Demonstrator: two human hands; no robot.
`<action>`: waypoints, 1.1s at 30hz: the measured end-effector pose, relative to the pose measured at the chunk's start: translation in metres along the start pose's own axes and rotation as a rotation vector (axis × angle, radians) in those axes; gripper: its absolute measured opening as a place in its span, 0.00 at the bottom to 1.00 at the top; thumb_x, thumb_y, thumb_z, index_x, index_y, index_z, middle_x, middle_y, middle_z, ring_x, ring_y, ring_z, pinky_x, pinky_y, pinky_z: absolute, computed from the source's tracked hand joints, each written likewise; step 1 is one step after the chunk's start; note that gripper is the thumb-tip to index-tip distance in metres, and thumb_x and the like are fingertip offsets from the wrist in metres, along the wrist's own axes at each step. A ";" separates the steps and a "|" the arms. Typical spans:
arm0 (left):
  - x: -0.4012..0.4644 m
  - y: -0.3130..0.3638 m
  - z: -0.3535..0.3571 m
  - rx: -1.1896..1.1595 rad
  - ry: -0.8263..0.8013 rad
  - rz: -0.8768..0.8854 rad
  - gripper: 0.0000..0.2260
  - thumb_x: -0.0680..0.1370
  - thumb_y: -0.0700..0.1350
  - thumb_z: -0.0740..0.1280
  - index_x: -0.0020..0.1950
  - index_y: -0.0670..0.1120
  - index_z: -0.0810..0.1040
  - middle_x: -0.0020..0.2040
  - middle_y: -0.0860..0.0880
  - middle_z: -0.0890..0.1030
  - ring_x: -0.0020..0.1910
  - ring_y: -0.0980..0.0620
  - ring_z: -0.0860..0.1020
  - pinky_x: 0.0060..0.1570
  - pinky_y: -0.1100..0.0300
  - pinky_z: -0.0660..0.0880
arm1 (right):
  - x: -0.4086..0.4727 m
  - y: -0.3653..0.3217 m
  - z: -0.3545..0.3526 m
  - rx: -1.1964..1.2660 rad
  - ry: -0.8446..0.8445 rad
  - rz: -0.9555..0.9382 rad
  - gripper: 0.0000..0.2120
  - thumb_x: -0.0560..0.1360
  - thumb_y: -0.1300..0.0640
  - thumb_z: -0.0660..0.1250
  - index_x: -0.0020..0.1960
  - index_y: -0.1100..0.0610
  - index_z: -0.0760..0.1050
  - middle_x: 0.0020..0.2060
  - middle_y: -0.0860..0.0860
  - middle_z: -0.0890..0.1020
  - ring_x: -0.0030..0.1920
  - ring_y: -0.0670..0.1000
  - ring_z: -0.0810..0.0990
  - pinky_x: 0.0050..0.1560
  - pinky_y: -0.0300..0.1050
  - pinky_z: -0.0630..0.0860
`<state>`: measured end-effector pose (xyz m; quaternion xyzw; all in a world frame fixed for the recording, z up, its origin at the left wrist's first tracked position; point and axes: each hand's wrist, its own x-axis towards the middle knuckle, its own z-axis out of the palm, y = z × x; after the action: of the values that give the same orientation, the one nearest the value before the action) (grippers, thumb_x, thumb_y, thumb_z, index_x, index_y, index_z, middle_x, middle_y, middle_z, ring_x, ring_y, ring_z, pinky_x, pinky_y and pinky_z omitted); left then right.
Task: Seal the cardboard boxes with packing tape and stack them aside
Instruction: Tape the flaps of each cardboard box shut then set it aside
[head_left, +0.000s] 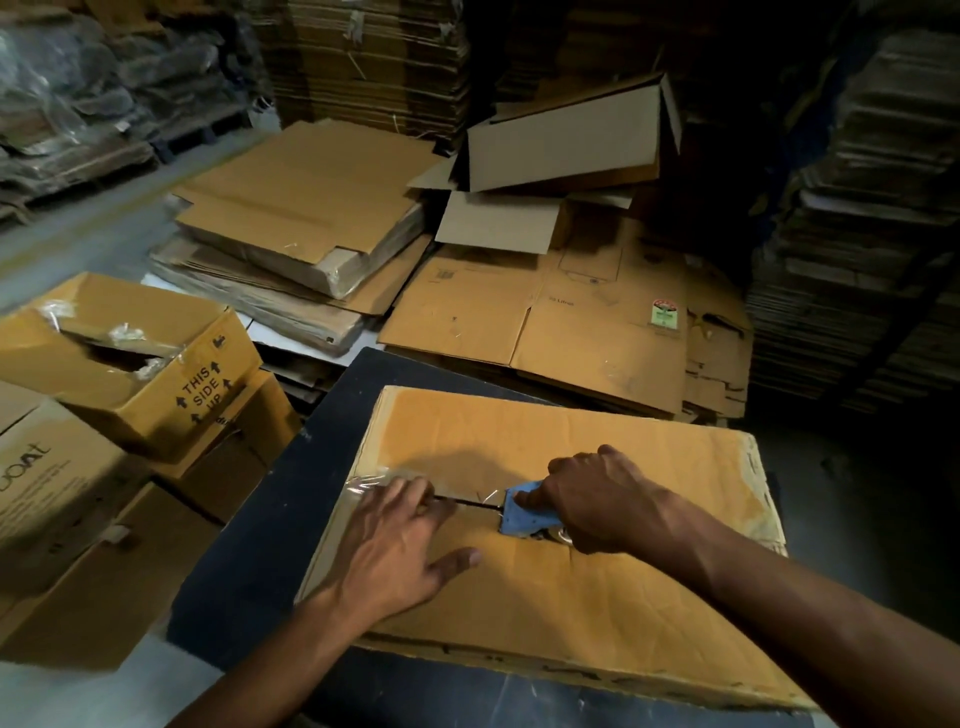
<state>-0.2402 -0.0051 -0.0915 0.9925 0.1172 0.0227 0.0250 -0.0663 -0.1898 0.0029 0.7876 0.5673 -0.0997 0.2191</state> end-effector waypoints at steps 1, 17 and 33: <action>0.000 -0.006 -0.002 0.029 0.012 -0.030 0.37 0.76 0.79 0.49 0.66 0.55 0.79 0.60 0.51 0.76 0.59 0.49 0.75 0.61 0.45 0.74 | 0.000 0.001 0.000 -0.002 0.002 -0.002 0.30 0.80 0.50 0.70 0.79 0.41 0.63 0.54 0.53 0.78 0.54 0.57 0.81 0.53 0.54 0.76; 0.011 0.020 0.005 -0.027 -0.361 0.208 0.45 0.76 0.78 0.43 0.84 0.53 0.37 0.83 0.55 0.34 0.81 0.57 0.32 0.81 0.51 0.37 | -0.016 0.022 -0.007 -0.014 -0.167 0.009 0.25 0.83 0.51 0.66 0.78 0.44 0.66 0.57 0.52 0.80 0.54 0.55 0.81 0.46 0.50 0.73; 0.012 0.100 -0.010 -0.069 -0.440 0.290 0.54 0.72 0.83 0.44 0.83 0.48 0.33 0.80 0.46 0.25 0.78 0.50 0.25 0.77 0.36 0.31 | -0.069 0.070 0.040 0.008 -0.120 0.063 0.26 0.82 0.44 0.63 0.79 0.39 0.62 0.59 0.52 0.78 0.57 0.56 0.80 0.60 0.55 0.75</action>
<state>-0.2059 -0.0989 -0.0757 0.9786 -0.0351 -0.1865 0.0801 -0.0204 -0.2848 0.0114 0.7985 0.5277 -0.1422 0.2524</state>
